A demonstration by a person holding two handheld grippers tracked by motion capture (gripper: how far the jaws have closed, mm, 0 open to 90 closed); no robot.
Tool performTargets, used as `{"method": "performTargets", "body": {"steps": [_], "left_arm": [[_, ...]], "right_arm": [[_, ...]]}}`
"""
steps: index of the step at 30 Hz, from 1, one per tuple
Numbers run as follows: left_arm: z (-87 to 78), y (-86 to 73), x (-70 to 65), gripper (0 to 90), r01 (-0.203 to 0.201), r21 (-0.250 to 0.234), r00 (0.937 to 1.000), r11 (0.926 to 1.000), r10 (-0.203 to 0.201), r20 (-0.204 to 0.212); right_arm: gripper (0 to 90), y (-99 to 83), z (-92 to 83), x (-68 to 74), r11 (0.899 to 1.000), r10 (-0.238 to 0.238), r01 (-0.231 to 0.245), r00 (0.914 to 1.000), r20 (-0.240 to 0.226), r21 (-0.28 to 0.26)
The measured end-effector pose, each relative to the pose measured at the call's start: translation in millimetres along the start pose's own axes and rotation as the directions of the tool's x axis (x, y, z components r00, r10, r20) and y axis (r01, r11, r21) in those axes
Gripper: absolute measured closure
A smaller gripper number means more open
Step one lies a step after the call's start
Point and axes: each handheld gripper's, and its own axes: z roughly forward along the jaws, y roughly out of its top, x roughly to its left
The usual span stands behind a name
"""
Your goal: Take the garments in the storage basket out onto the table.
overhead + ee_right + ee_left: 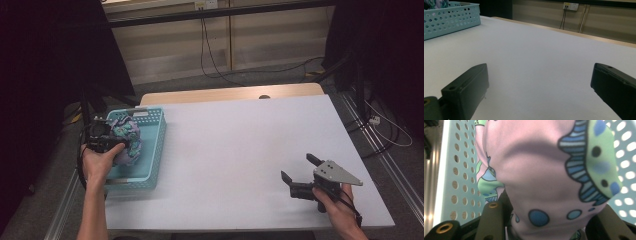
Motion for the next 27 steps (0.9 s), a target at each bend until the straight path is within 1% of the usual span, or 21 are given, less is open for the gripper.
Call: {"method": "performTargets", "body": {"steps": [1,2,4,6,7,8,10,11,13,16,17,18,19,21,22,24,25,26,27], "left_arm": [[-2.9,0.1,-0.3,52.1,0.006,-0.020,1.0000,0.9998,-0.006,-0.001],[-6.6,0.3,-0.7,52.1,0.016,-0.035,0.9998,0.9992,-0.016,0.008],[-14.5,1.4,-0.9,52.1,0.014,-0.064,0.9996,0.9978,-0.012,0.027],[-22.2,2.7,-3.7,52.1,0.003,-0.095,0.9999,0.9955,-0.002,0.012],[-26.0,3.6,-4.3,52.1,-0.007,-0.107,0.9999,0.9942,0.008,0.011],[-29.6,4.1,-6.2,52.0,0.003,-0.122,0.9999,0.9926,-0.001,0.016],[-37.2,5.5,-8.5,51.7,-0.013,-0.144,0.9997,0.9895,0.015,0.017],[-40.8,6.0,-10.0,51.7,-0.015,-0.158,0.9996,0.9874,0.018,0.022],[-47.1,7.0,-12.4,51.7,-0.017,-0.189,0.9991,0.9818,0.024,0.035],[-55.2,8.0,-16.3,51.7,-0.019,-0.233,0.9991,0.9722,0.028,0.034],[-60.3,8.2,-17.3,51.5,-0.020,-0.255,0.9987,0.9667,0.032,0.041],[-60.3,8.2,-17.3,51.6,-0.020,-0.255,0.9987,0.9667,0.032,0.041],[-62.6,8.3,-18.1,51.5,-0.021,-0.263,0.9987,0.9646,0.032,0.039],[-66.6,7.8,-19.4,51.5,-0.017,-0.287,0.9990,0.9577,0.028,0.035],[-68.7,7.6,-19.4,51.5,-0.019,-0.293,0.9989,0.9560,0.031,0.037],[-72.7,7.2,-20.1,51.5,-0.016,-0.315,0.9990,0.9488,0.028,0.034],[-75.1,7.0,-19.9,51.5,-0.018,-0.322,0.9989,0.9467,0.031,0.034],[-79.6,6.9,-20.2,51.5,-0.016,-0.335,0.9988,0.9421,0.030,0.039],[-79.6,6.9,-20.2,51.5,-0.016,-0.335,0.9988,0.9421,0.030,0.039]], "right_arm": [[1.4,0.1,-0.1,0.1,1.000,-0.001,0.001,1.0000,0.000,0.000],[1.4,0.1,-0.1,0.1,1.000,-0.002,0.002,1.0000,0.001,0.000],[1.4,0.1,-0.1,0.1,1.000,-0.002,0.002,1.0000,0.000,0.001],[1.4,0.0,-0.1,0.2,1.000,-0.003,0.003,1.0000,0.003,0.002],[1.4,0.0,-0.1,0.1,1.000,-0.002,0.002,1.0000,0.002,0.002],[1.4,0.1,-0.1,0.0,1.000,-0.002,0.002,1.0000,0.003,0.001],[1.4,0.1,-0.3,0.1,1.000,-0.002,0.002,1.0000,0.003,0.000],[1.4,0.1,-0.2,0.1,1.000,-0.002,0.002,1.0000,0.003,0.001],[1.4,0.1,-0.1,0.1,1.000,-0.002,0.002,1.0000,0.003,0.001],[1.4,0.1,-0.1,0.2,1.000,-0.003,0.003,1.0000,0.002,0.001],[1.4,0.0,-0.1,0.4,1.000,-0.003,0.003,1.0000,0.003,0.000],[1.4,0.0,-0.1,0.4,1.000,-0.003,0.003,1.0000,0.003,0.000],[1.4,0.1,-0.3,0.2,1.000,-0.003,0.003,1.0000,0.003,0.000],[1.4,0.2,-0.4,0.2,1.000,-0.002,0.002,1.0000,0.003,0.001],[1.4,0.2,-0.5,0.1,1.000,0.000,0.000,1.0000,0.003,0.000],[1.4,0.1,-0.5,-0.1,1.000,0.001,-0.001,1.0000,0.003,0.000],[1.4,0.0,-0.4,-0.2,1.000,0.001,-0.001,1.0000,0.003,0.000],[1.4,0.0,-0.1,-0.1,1.000,0.001,-0.001,1.0000,0.004,0.000],[1.4,0.1,-0.1,0.0,1.000,0.001,-0.001,1.0000,0.005,0.001]]}}
